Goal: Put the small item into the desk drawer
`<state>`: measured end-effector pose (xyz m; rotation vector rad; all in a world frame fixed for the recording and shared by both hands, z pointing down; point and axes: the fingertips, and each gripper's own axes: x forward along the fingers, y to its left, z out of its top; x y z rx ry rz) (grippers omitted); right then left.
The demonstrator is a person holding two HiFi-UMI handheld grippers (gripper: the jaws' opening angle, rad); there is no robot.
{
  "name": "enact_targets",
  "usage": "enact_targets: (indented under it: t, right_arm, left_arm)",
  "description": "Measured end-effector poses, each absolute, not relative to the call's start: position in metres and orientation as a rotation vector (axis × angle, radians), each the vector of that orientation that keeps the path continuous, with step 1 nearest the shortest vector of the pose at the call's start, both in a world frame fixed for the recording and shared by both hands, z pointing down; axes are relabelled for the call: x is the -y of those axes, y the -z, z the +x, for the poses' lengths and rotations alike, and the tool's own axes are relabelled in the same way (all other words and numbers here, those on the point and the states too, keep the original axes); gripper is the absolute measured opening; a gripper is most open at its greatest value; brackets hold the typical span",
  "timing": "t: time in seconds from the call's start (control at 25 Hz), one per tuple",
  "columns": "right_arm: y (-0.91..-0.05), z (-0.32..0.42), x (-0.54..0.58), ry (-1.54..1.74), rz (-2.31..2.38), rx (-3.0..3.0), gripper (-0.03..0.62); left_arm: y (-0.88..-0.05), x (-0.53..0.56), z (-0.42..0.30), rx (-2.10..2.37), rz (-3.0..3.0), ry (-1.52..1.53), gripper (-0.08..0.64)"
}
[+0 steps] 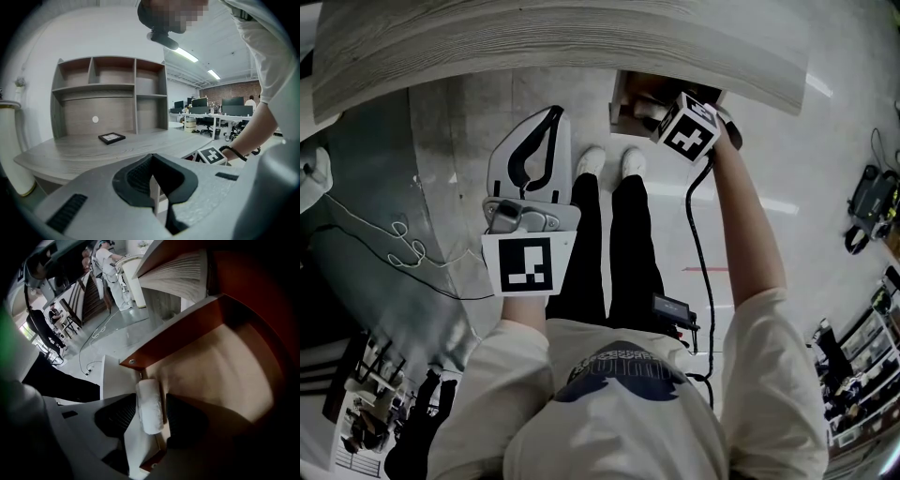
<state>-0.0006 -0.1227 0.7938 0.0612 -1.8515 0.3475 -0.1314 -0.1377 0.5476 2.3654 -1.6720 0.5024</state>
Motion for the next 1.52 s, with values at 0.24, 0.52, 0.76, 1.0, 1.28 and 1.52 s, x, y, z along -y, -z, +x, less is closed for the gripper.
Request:
enact_targets:
  t: [0.24, 0.52, 0.76, 1.0, 1.28, 1.52]
  right_arm:
    - [-0.781, 0.002, 0.123, -0.443, 0.123, 1.898, 0.196]
    - [-0.702, -0.001, 0.149, -0.481, 0.392, 2.126, 0.195]
    - [-0.599, 0.024, 0.157, -0.489, 0.673, 2.289, 0.167]
    - [-0.465, 0.055, 0.164, -0.411, 1.036, 2.420, 0.109]
    - [-0.328, 0.081, 0.164, -0.254, 1.402, 2.544, 0.058]
    - [-0.256, 0.097, 0.145, -0.061, 1.629, 2.587, 0.023]
  left_arm:
    - [-0.541, 0.140, -0.127, 1.664, 2.383, -0.514, 0.008]
    - [-0.506, 0.145, -0.119, 1.679, 2.425, -0.473, 0.008]
    - [-0.437, 0.150, -0.106, 1.706, 2.479, -0.396, 0.008]
    - [-0.345, 0.152, -0.100, 1.767, 2.559, -0.277, 0.008]
    - [-0.251, 0.157, -0.100, 1.853, 2.676, -0.130, 0.008]
    - [-0.201, 0.152, -0.092, 1.886, 2.739, -0.024, 0.008]
